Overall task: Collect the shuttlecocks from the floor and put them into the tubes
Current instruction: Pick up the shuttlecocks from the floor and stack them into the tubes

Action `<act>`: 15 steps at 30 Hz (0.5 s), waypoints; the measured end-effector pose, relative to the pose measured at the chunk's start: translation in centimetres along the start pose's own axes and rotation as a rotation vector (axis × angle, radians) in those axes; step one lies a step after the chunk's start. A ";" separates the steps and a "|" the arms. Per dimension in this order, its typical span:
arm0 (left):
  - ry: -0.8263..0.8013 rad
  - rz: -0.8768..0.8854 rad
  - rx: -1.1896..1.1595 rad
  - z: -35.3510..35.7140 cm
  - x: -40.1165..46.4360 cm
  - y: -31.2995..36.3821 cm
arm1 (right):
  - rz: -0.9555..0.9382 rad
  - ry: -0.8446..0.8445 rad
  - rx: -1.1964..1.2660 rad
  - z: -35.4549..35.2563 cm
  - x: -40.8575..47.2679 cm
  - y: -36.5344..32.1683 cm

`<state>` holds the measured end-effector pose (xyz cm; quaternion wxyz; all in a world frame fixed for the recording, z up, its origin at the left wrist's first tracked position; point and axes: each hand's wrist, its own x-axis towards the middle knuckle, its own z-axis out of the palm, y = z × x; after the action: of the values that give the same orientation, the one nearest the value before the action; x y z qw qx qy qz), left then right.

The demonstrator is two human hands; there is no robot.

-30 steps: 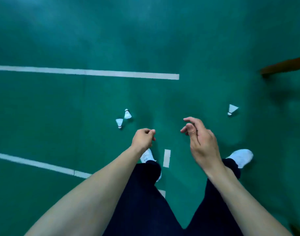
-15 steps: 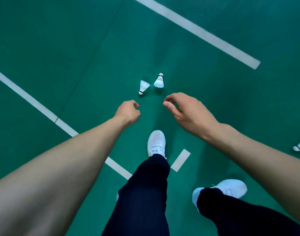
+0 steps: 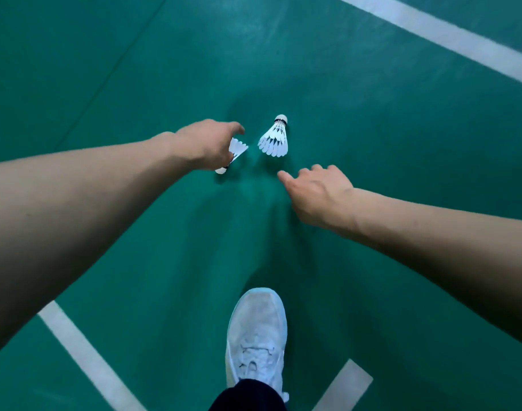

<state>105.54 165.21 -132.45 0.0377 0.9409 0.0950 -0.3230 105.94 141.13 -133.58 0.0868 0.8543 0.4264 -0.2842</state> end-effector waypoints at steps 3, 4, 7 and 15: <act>-0.037 -0.023 0.130 0.6 1.2 -0.2 | 0.072 0.023 -0.106 0.6 2.5 0.3; -0.041 -0.025 0.169 0.7 1.4 -0.3 | 0.093 0.047 -0.129 0.6 3.1 0.5; -0.019 0.006 0.207 0.5 1.4 -0.8 | 0.126 0.076 -0.177 0.3 4.3 1.1; 0.041 0.077 0.236 -1.6 -0.5 -2.3 | 0.139 0.225 -0.067 -2.0 4.1 3.0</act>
<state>105.64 167.57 -130.90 -0.0628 0.9482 0.0211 -0.3108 111.10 142.84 -134.49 0.0861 0.9049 0.3825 -0.1654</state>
